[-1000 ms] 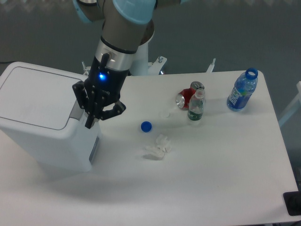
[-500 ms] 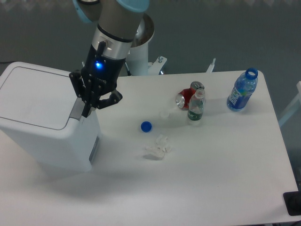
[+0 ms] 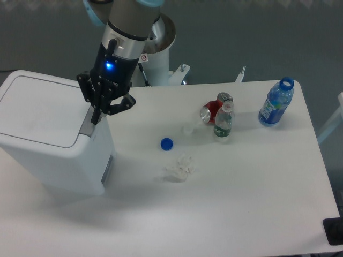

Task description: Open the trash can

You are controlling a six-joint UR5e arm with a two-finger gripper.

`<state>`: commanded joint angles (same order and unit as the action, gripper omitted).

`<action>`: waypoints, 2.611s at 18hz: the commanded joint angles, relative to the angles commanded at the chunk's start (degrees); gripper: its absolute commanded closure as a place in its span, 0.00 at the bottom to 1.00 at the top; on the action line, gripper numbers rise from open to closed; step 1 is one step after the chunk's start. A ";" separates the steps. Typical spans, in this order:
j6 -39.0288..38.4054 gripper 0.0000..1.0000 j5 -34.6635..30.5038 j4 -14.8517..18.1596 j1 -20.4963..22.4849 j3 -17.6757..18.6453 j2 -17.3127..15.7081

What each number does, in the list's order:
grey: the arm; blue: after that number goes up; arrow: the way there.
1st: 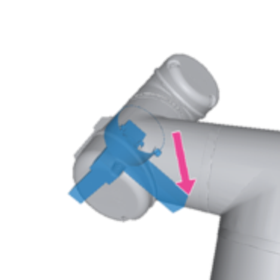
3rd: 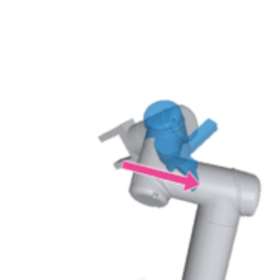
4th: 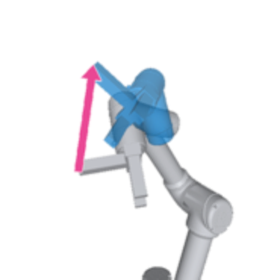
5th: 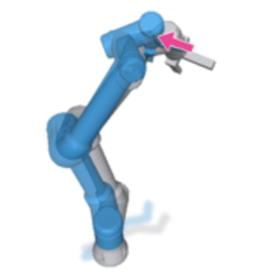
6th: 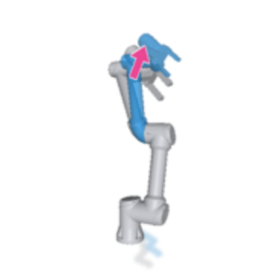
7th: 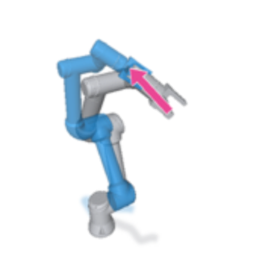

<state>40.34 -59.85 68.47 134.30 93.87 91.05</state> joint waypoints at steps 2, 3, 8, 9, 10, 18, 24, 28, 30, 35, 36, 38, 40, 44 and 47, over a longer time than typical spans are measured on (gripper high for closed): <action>0.00 1.00 0.00 0.00 0.00 0.09 0.00; 0.00 1.00 0.00 0.00 -0.09 0.00 0.00; -0.09 1.00 0.00 0.00 -0.17 0.09 0.09; -0.09 1.00 -0.09 0.00 -0.26 0.09 0.26; -0.09 1.00 -0.09 -0.09 -0.26 0.00 0.35; -0.09 1.00 -0.17 -0.09 -0.35 0.09 0.79; 0.00 1.00 -0.09 -0.18 -0.26 0.09 0.79; 0.52 1.00 0.00 -0.35 0.09 -0.35 0.79; 3.32 0.77 0.00 -0.35 0.44 -1.05 0.79; 6.68 0.01 0.26 -2.10 4.82 -1.67 0.79; 6.85 0.00 0.18 -2.72 5.79 -1.67 0.88; 6.86 0.00 0.18 -3.69 7.55 -1.76 1.75; 7.03 0.00 0.00 -4.65 8.70 -1.85 2.55; 10.36 0.00 -7.79 -6.59 9.32 -2.72 6.50; 13.53 0.00 -17.47 -6.59 10.28 -1.59 8.87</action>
<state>53.87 -77.32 61.88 144.57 92.28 99.92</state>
